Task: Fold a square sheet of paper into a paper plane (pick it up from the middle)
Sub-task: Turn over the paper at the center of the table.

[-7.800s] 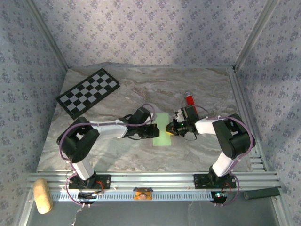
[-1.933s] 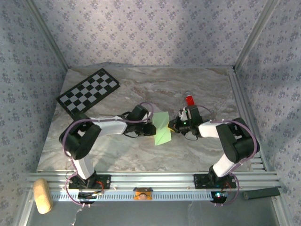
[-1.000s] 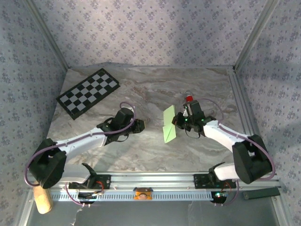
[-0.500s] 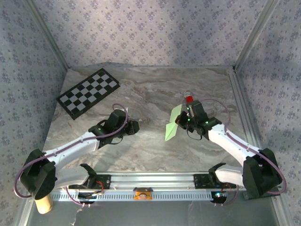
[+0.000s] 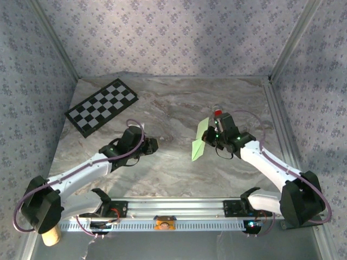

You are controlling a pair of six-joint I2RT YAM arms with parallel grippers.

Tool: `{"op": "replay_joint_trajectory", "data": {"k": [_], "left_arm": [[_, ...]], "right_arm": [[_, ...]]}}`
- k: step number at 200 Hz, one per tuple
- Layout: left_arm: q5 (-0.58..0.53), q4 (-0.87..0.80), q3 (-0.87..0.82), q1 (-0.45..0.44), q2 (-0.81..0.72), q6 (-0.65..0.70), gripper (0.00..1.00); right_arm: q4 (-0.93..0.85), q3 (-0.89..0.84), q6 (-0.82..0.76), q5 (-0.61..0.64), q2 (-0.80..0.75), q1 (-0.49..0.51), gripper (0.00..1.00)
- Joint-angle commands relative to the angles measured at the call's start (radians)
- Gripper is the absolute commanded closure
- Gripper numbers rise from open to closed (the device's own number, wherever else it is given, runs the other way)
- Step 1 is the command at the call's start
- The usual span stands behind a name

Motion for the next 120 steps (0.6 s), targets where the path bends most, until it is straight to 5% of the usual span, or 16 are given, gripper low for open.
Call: {"op": "replay_joint_trajectory", "data": {"k": [1,37,65,120], "left_arm": [[-0.036,-0.023,-0.008,0.02,-0.038,0.011,0.66],[-0.074,-0.094,0.001,0.056,-0.088,0.035,0.58],[-0.059,-0.072,-0.025,0.097,-0.119,0.059,0.42],[0.144,-0.067,-0.042,0.309,-0.091,0.061,0.38]], "right_arm": [[-0.094,0.077,-0.115,0.077,0.014,0.031,0.97],[-0.26,0.19,-0.197,0.324,0.036,0.149,0.97],[-0.409,0.262,-0.222,0.401,0.09,0.211,0.97],[-0.715,0.507,-0.148,0.675,0.317,0.352,0.98]]}}
